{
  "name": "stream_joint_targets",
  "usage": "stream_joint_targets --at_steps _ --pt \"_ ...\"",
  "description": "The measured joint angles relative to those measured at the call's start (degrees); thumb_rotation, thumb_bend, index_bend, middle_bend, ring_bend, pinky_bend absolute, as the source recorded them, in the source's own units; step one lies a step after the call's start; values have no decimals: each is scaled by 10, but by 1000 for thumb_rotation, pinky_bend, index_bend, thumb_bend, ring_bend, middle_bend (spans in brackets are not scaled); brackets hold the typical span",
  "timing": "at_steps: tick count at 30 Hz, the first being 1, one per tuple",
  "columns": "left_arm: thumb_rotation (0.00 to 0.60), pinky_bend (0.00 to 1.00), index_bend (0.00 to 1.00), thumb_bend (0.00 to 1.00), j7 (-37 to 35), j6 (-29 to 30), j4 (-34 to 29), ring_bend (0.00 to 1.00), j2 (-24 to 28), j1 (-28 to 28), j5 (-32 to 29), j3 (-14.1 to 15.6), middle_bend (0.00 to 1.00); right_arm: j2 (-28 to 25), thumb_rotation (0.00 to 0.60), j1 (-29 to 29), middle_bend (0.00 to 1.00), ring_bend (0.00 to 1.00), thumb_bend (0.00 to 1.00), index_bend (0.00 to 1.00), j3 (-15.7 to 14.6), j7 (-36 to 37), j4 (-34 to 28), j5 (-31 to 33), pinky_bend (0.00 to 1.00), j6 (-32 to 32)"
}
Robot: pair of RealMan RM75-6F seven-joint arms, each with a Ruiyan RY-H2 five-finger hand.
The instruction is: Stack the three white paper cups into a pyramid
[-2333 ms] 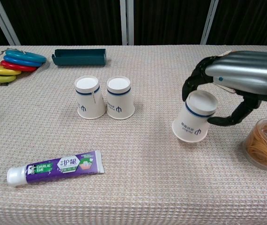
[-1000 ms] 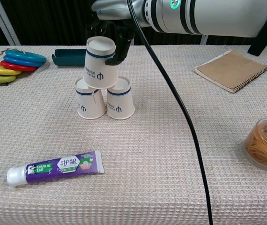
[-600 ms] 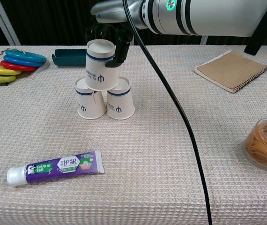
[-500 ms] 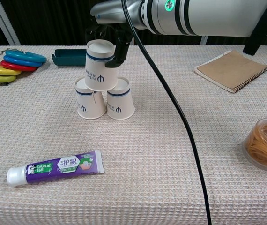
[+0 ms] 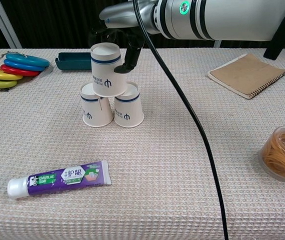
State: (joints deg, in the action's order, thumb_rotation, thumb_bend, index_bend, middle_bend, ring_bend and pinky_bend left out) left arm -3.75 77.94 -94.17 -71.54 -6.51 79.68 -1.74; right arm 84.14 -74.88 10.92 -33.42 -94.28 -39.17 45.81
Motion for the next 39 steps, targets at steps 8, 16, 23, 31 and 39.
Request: stream_joint_targets --at_steps 8,16,23,31,39 --pt "600 265 250 50 4 2 0 157 6 0 0 -2 146 -28 600 18 113 76 293 1 -5 6 -41 -32 101 32" --pt "600 264 250 50 16 14 1 157 22 4 8 1 146 -112 600 128 56 33 290 0 -48 37 -135 -156 81 162" --pt "600 263 250 51 43 38 -2 157 46 19 16 7 146 -190 600 303 74 30 290 0 -137 153 -146 -314 83 299" --pt "600 262 252 51 78 80 -23 157 67 49 35 26 146 -216 600 494 102 30 291 0 -212 324 -45 -422 86 453" --pt "600 260 252 50 97 127 -53 157 84 83 74 47 146 -193 600 589 100 30 296 0 -234 419 54 -498 87 505"
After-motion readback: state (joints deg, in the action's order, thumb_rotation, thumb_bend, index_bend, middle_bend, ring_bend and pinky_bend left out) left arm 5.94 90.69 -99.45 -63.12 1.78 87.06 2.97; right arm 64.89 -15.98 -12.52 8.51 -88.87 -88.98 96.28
